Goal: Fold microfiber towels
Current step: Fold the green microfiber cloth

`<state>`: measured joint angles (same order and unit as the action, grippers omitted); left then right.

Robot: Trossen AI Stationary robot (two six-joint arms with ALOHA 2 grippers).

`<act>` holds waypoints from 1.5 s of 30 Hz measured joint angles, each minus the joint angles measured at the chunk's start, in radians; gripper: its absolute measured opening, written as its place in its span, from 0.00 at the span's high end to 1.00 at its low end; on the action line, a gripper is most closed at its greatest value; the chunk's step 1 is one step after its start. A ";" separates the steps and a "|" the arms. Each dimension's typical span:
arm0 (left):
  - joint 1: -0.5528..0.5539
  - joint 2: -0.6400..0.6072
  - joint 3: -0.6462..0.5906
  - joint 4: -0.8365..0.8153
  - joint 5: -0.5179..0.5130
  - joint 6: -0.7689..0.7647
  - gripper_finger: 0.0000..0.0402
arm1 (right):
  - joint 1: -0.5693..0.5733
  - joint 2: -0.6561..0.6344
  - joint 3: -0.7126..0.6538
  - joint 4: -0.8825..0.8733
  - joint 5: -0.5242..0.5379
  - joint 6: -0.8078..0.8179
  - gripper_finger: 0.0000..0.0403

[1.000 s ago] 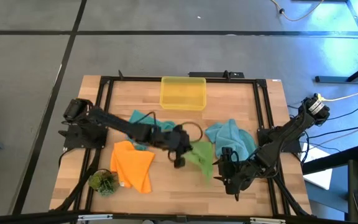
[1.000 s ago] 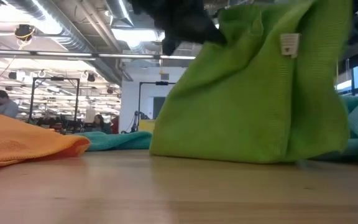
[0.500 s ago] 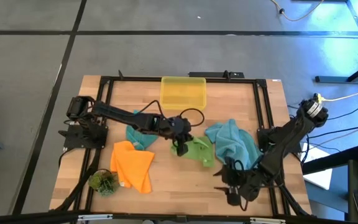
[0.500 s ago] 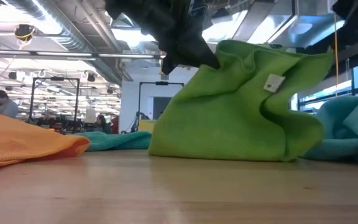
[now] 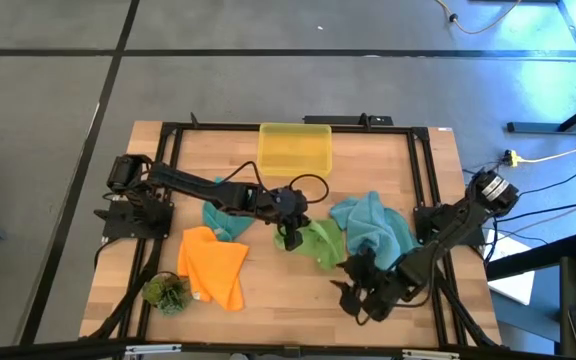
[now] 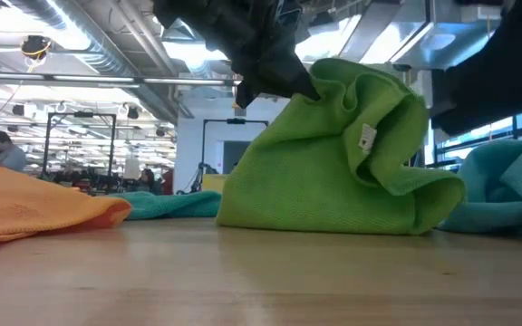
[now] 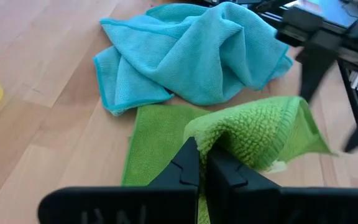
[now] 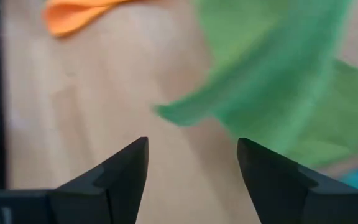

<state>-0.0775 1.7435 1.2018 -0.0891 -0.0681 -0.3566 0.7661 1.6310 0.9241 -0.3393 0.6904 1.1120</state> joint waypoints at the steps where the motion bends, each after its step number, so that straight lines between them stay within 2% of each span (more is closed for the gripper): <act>1: -0.001 0.000 0.000 0.000 0.000 0.001 1.00 | -0.008 0.000 0.000 -0.030 0.011 0.014 0.39; 9: -0.002 0.000 0.000 0.000 -0.001 0.010 1.00 | -0.042 -0.074 0.000 -0.211 0.089 0.059 0.39; 16: -0.002 0.000 0.000 0.001 -0.039 0.019 1.00 | -0.029 -0.062 0.001 0.018 0.128 -0.068 0.39; 21: -0.004 0.000 0.000 0.011 -0.055 0.019 1.00 | -0.106 -0.051 0.001 0.019 0.126 -0.068 0.39; 26: -0.008 0.000 0.000 0.010 -0.072 0.019 1.00 | -0.163 -0.051 0.001 0.101 0.116 -0.127 0.39; 31: -0.008 0.000 0.000 0.008 -0.078 0.019 1.00 | -0.211 -0.051 0.001 0.144 0.058 -0.175 0.39; 36: -0.008 0.000 0.000 0.011 -0.086 0.019 1.00 | -0.241 -0.042 0.001 0.096 0.003 -0.178 0.40; 40: -0.008 0.000 0.000 0.013 -0.086 0.018 1.00 | -0.246 -0.042 0.001 0.034 -0.024 -0.173 0.52; 45: -0.008 0.000 0.000 0.014 -0.085 0.018 1.00 | -0.246 -0.042 0.001 -0.006 -0.077 -0.209 0.83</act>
<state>-0.0857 1.7435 1.2018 -0.0750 -0.1530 -0.3382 0.5198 1.5887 0.9253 -0.3453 0.6134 0.9027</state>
